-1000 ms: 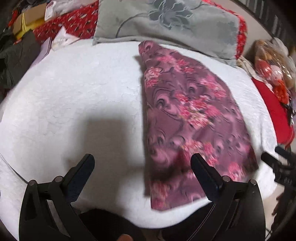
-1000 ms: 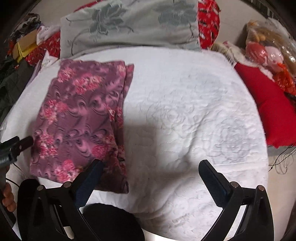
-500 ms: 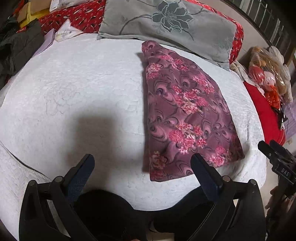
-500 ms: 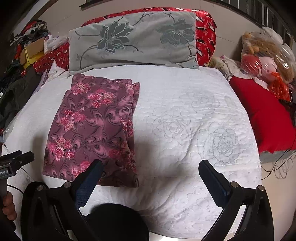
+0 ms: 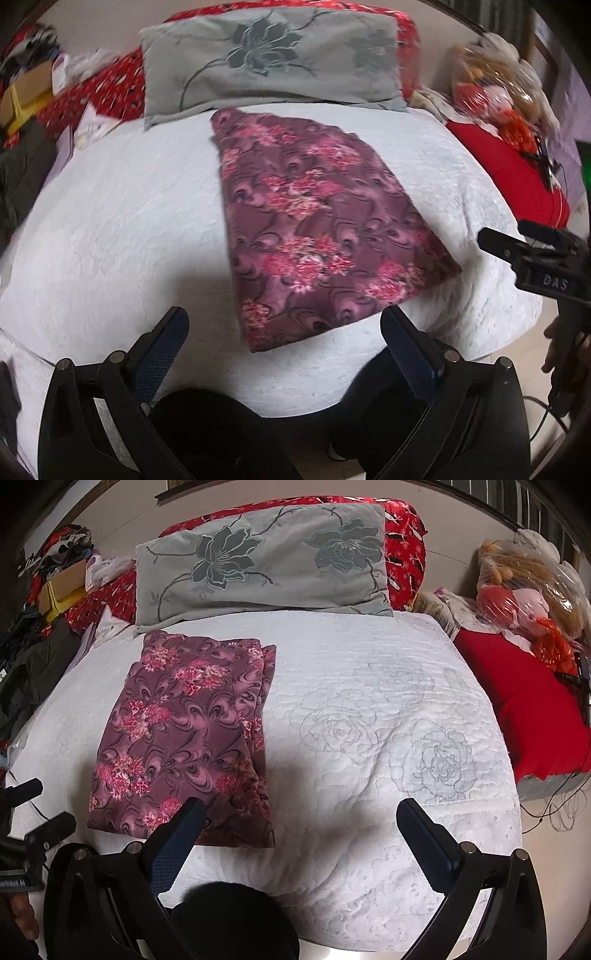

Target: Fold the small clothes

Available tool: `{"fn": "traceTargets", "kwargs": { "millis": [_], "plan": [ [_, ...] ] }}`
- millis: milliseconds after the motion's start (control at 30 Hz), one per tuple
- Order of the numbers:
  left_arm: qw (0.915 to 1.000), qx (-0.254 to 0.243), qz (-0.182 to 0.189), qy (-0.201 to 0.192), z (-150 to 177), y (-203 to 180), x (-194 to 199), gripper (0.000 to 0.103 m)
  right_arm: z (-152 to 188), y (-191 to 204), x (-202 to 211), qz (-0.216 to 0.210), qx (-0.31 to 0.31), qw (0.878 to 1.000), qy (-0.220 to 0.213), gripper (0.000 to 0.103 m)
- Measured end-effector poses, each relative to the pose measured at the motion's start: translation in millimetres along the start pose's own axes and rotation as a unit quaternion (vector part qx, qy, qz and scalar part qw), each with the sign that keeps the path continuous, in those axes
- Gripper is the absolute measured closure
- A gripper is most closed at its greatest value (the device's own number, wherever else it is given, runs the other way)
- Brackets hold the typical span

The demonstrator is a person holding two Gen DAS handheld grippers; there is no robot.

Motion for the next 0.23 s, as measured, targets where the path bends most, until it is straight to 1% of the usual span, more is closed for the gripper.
{"fn": "traceTargets", "kwargs": {
  "millis": [100, 233],
  "plan": [
    [0.9998, -0.016, -0.007, 0.003, 1, -7, 1, 0.000, 1, 0, 0, -0.002, 0.003, 1.000, 0.001, 0.000],
    [0.9996, -0.023, -0.015, 0.006, 4, -13, 0, 0.000, 2, 0, 0, -0.003, 0.006, 1.000, 0.002, 0.000]
  ]
}}
Point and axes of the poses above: each gripper's, at about its wrist camera, not at the fingertips, and x roughly against the way its jaws point, y to its left, z to its underside, the point moved 10 cm from there along -x, roughly the way its jaws point, and after that the axes turned 13 degrees about z, right-handed, at the moved point
